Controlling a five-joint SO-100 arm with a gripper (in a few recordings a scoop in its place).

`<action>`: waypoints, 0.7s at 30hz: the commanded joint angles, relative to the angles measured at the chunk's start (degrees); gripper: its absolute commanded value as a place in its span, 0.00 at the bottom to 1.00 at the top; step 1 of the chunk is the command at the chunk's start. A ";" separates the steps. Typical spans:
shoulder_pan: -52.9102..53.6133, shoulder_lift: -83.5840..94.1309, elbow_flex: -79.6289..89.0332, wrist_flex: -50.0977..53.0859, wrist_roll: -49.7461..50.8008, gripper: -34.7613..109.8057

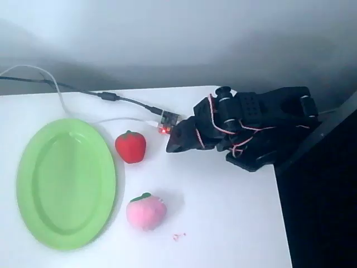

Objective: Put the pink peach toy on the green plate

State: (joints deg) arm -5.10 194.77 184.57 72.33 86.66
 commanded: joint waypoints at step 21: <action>2.29 -0.70 -10.63 -4.75 -3.34 0.24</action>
State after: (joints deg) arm -3.52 194.77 180.44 68.47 83.41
